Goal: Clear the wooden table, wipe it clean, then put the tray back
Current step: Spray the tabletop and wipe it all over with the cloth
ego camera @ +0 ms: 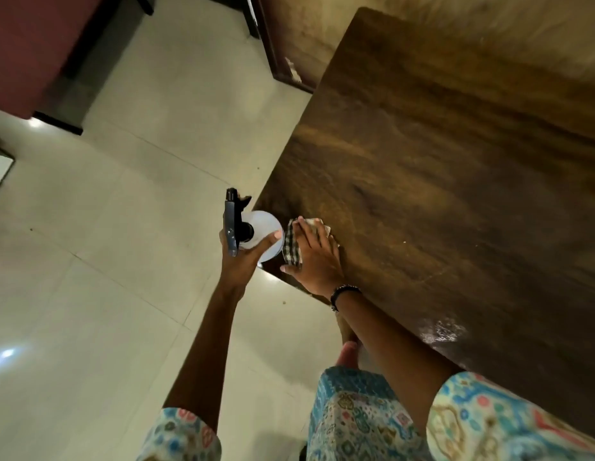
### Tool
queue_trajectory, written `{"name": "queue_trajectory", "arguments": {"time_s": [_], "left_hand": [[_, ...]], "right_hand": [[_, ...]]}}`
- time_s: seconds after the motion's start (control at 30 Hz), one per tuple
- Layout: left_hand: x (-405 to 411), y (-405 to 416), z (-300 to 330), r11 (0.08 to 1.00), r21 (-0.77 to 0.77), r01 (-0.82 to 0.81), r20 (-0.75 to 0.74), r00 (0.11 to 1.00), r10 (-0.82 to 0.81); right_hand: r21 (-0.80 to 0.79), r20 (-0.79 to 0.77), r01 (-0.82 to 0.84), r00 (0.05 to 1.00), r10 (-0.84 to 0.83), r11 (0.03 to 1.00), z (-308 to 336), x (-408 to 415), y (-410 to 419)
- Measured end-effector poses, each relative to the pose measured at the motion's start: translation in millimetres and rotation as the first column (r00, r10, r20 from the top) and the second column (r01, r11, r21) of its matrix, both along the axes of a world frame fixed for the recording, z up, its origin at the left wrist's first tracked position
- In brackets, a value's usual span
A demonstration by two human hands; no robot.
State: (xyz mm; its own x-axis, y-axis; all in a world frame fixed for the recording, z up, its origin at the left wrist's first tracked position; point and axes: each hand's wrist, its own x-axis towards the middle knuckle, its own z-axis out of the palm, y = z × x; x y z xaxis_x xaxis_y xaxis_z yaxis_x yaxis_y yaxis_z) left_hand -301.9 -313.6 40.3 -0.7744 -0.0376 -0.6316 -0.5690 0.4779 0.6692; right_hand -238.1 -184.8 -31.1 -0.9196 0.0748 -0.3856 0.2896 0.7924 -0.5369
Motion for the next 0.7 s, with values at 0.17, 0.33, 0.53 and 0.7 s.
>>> {"name": "queue_trajectory", "arguments": {"time_s": [0.17, 0.33, 0.53, 0.7], "left_hand": [[48, 12, -6, 0.975, -0.082, -0.206, -0.399, 0.903, 0.157], [92, 64, 20, 0.976, -0.132, -0.171, -0.388, 0.915, 0.108], [135, 153, 77, 0.999, -0.004, 0.036, -0.360, 0.932, -0.035], [200, 224, 124, 0.945, 0.059, 0.322, -0.401, 0.875, -0.273]], "right_hand": [[-0.187, 0.045, 0.180, 0.984, -0.175, 0.966, 39, 5, 31], [-0.209, 0.111, 0.407, 0.913, -0.392, 0.889, 93, 44, 77], [-0.219, 0.067, 0.466, 0.884, -0.463, 0.858, 157, 115, 144], [-0.087, -0.013, 0.679, 0.731, -0.683, 0.729, 215, 203, 217]]}}
